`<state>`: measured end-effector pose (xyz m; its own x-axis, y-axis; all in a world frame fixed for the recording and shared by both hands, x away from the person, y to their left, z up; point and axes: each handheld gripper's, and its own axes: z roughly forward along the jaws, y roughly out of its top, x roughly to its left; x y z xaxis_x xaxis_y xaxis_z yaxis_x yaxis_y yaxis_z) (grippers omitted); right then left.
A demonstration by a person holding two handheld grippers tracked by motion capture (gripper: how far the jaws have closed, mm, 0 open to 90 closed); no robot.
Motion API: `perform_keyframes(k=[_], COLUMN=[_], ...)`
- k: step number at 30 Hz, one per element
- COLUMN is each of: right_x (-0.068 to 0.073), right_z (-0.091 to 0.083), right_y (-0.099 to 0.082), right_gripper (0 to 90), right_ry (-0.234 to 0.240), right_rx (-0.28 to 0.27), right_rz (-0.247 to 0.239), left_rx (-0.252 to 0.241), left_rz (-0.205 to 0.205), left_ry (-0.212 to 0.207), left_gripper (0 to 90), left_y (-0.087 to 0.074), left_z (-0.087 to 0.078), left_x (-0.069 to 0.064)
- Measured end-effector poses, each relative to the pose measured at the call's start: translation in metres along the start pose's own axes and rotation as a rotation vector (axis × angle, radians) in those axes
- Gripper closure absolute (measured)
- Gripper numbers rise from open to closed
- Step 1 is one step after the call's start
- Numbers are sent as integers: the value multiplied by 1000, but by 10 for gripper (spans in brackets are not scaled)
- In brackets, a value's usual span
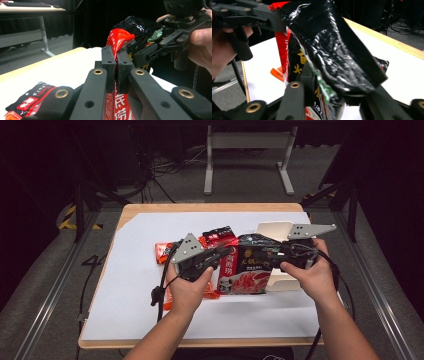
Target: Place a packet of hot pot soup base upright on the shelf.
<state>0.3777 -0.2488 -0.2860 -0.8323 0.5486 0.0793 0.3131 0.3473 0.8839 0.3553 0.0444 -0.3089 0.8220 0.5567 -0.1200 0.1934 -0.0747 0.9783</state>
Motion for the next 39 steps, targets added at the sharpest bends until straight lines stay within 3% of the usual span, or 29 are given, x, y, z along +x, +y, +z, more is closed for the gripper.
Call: perform_keyframes(k=[3, 7, 18, 20, 23, 26, 30, 33, 39], right_x=[0, 2, 2, 3, 1, -1, -5, -6, -9], right_z=[-1, -2, -4, -5, -6, -6, -8, -11, -18], right_y=[1, 4, 8, 10, 12, 13, 14, 16, 21], right_gripper=[767, 796, 827, 829, 833, 833, 833, 833, 832], right_ry=[22, 32, 55, 57, 61, 56, 56, 60, 44], right_rx=[0, 0, -16, -18, -25, -19, -21, -30, -49], right_rz=[-35, -78, -100, -102, -95, -95, -91, -92, -107], left_rx=[-5, -7, -12, -16, -25, -19, 14, 67, 144], left_rz=[-9, -18, -16, -6, -23, -33, -16, -5, 11], left_ry=[4, 2, -15, -19, -40, -48, -39, -28, 1], left_gripper=[874, 871, 846, 819, 640, 598, 484, 416, 365], left_y=[0, 1, 2, 2, 2, 2, 3, 0, -9], left_z=[-1, -1, -4, -5, -7, -10, -15, -21, -35], left_x=[3, 4, 9, 10, 13, 17, 21, 28, 38])
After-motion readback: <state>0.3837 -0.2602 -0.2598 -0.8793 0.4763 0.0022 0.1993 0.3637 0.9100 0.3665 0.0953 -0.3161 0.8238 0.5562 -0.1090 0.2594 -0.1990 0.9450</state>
